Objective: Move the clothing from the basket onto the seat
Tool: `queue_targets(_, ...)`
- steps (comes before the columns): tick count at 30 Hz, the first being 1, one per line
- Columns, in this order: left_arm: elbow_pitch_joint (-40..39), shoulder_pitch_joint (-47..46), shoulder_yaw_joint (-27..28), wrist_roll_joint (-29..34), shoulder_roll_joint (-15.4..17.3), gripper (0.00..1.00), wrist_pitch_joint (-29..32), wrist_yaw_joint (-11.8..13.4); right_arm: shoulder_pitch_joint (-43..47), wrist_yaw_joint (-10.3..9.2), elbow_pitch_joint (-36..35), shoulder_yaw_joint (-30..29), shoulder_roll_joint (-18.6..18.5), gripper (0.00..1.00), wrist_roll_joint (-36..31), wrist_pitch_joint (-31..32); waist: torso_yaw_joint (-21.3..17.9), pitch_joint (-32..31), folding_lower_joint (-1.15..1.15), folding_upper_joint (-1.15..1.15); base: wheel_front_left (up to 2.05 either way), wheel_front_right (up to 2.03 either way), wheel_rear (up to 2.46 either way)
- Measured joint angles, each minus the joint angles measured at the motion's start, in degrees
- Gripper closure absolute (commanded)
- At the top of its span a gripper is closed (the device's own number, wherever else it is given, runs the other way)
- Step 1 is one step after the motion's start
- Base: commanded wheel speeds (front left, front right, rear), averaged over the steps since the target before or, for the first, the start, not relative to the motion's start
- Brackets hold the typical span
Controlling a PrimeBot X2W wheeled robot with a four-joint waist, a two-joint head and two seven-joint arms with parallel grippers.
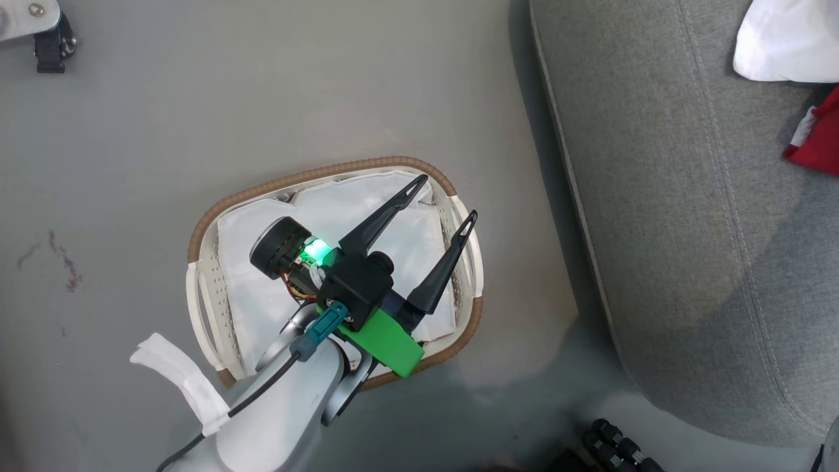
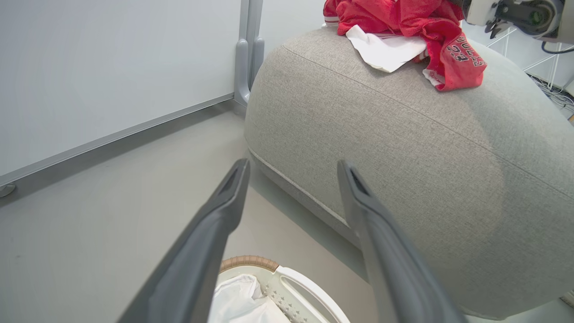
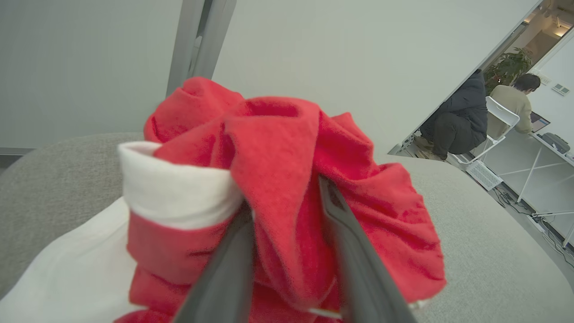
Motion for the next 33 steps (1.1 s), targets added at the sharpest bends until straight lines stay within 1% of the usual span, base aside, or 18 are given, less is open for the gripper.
queue_targets(7,0.0,0.4,0.8,-1.3,-0.5,0.00,0.0,0.0,3.5,0.00,-2.8,4.2,-0.1,0.00,1.3,0.0,-0.9,-3.2,0.00,0.00,0.00,0.00,0.00)
queue_targets(11,-0.1,1.8,2.7,-2.1,-1.3,0.00,0.0,0.0,5.2,0.00,-4.4,6.8,-0.5,0.00,1.8,0.0,-1.2,-5.9,0.00,0.00,0.00,0.00,0.00)
queue_targets(19,-0.1,5.6,9.5,-2.9,-3.3,0.00,0.0,0.0,7.4,0.00,-6.4,12.3,-1.7,0.00,3.8,0.0,-0.9,-12.7,-0.01,0.00,0.00,0.00,0.00)
queue_targets(23,0.6,8.3,13.6,-2.9,-3.9,0.00,0.0,0.0,8.4,0.00,-6.7,14.8,-1.5,0.00,4.7,0.0,-0.2,-16.2,-0.01,0.00,0.00,0.00,0.00)
queue_targets(27,2.1,11.4,18.6,-2.9,-4.6,0.00,0.0,0.1,9.8,0.00,-6.3,17.4,-0.1,0.00,6.4,0.0,0.9,-19.9,-0.01,0.00,0.00,0.00,0.00)
queue_targets(33,3.3,16.0,26.8,-1.9,-5.1,0.00,0.0,0.9,13.7,0.00,-6.1,20.2,4.6,0.00,8.9,0.0,3.2,-24.9,-0.01,0.00,0.00,0.00,0.00)
